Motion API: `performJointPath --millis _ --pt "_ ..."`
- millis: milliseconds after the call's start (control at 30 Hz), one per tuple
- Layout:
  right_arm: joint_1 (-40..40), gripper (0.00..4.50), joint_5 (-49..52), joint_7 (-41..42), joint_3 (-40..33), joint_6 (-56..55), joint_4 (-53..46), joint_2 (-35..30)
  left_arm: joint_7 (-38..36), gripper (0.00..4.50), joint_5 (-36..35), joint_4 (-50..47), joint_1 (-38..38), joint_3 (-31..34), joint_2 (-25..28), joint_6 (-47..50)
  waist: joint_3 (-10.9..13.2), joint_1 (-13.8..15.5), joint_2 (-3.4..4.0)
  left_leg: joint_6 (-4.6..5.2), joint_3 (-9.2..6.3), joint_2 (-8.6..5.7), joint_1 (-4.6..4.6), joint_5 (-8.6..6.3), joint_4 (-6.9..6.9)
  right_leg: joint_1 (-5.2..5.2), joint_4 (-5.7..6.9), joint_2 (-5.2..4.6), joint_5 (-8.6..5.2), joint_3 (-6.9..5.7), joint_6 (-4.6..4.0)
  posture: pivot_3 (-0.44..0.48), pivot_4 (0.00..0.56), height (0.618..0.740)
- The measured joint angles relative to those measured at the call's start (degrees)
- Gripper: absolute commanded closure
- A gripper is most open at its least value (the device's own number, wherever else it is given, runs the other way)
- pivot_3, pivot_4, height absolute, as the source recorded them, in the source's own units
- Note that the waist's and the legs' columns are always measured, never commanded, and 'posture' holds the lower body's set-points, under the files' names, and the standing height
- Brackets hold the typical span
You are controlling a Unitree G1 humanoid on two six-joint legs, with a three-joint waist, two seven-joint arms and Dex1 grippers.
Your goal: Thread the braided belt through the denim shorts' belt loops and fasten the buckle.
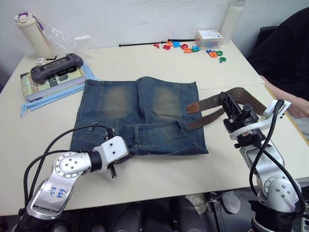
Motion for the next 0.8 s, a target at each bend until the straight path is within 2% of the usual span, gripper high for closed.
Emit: performJointPath --millis 67,100,133,200,367,533,600,667,800 --pt "0.07 4.5 0.24 -0.05 -0.04 0.15 0.55 -0.46 1.0 3.1 0.5 0.05 0.42 -0.19 -0.21 -0.95 0.0 0.08 0.0 0.0 0.0 0.0 0.0 0.0 0.0 0.0 0.0 0.0 0.0 0.01 0.0 0.0 0.15 0.659" --pt "0.1 4.5 0.32 -0.13 -0.04 0.32 0.69 -0.95 1.23 2.81 0.52 0.25 0.64 -0.22 -0.4 -1.21 0.0 0.11 0.0 0.0 0.01 0.0 0.0 0.0 0.01 0.0 0.0 0.0 0.0 0.01 0.0 0.0 0.15 0.659" --pt "0.1 4.5 0.35 -0.31 -0.07 0.66 0.77 -1.34 1.45 2.28 0.41 0.49 0.85 -0.2 -0.68 -1.31 0.0 0.14 0.0 0.0 0.01 0.0 0.0 0.0 0.01 0.0 0.0 0.0 0.0 0.01 0.0 0.0 0.15 0.659" --pt "0.08 4.5 0.48 -0.76 -0.07 1.03 0.97 -1.89 1.57 1.49 -0.52 0.67 1.14 -0.06 -1.24 -1.27 0.0 0.22 0.0 0.0 0.0 0.0 -0.01 0.0 0.02 0.0 0.0 0.0 0.0 0.0 0.0 0.0 0.15 0.659" --pt "-0.02 4.5 1.91 -2.32 -0.37 2.35 3.34 -3.89 -1.54 1.49 -9.41 0.65 1.5 5.65 -1.99 0.32 0.0 0.21 0.0 0.0 0.0 0.01 -0.03 0.0 0.03 -0.01 0.0 0.0 0.0 -0.01 0.0 0.0 0.15 0.659" --pt "-1.15 4.5 3.19 -4.06 -0.22 5.12 7.37 -5.96 -8.01 1.49 -31.71 1.0 -0.07 17.46 -1.77 10.21 0.01 0.19 0.01 0.0 -0.01 0.02 -0.03 0.0 0.06 -0.02 0.0 0.0 -0.01 -0.04 -0.02 0.0 0.15 0.659" --pt "-1.89 4.5 3.22 -4.66 0.0 6.09 9.34 -5.94 -9.3 1.49 -37.03 2.11 -1.37 19.65 -0.75 12.93 0.01 0.18 0.01 0.0 0.0 0.02 -0.03 0.0 0.06 0.0 0.0 0.0 -0.01 -0.03 -0.02 0.0 0.15 0.659" --pt "-2.67 4.5 3.31 -4.96 0.3 6.81 11.2 -5.86 -9.49 1.49 -39.88 2.71 -2.0 20.69 -0.56 14.4 0.01 0.15 0.01 0.0 0.01 0.02 -0.03 0.0 0.06 0.0 0.0 0.0 -0.01 -0.02 -0.02 0.0 0.15 0.659" --pt "-3.88 4.5 3.41 -5.26 1.28 8.45 13.57 -5.08 -8.86 1.49 -40.68 4.52 -2.04 20.19 -0.4 14.69 0.01 0.15 0.02 0.01 0.03 0.02 -0.03 -0.01 0.06 0.0 0.0 0.0 -0.01 0.0 -0.02 0.0 0.15 0.659"
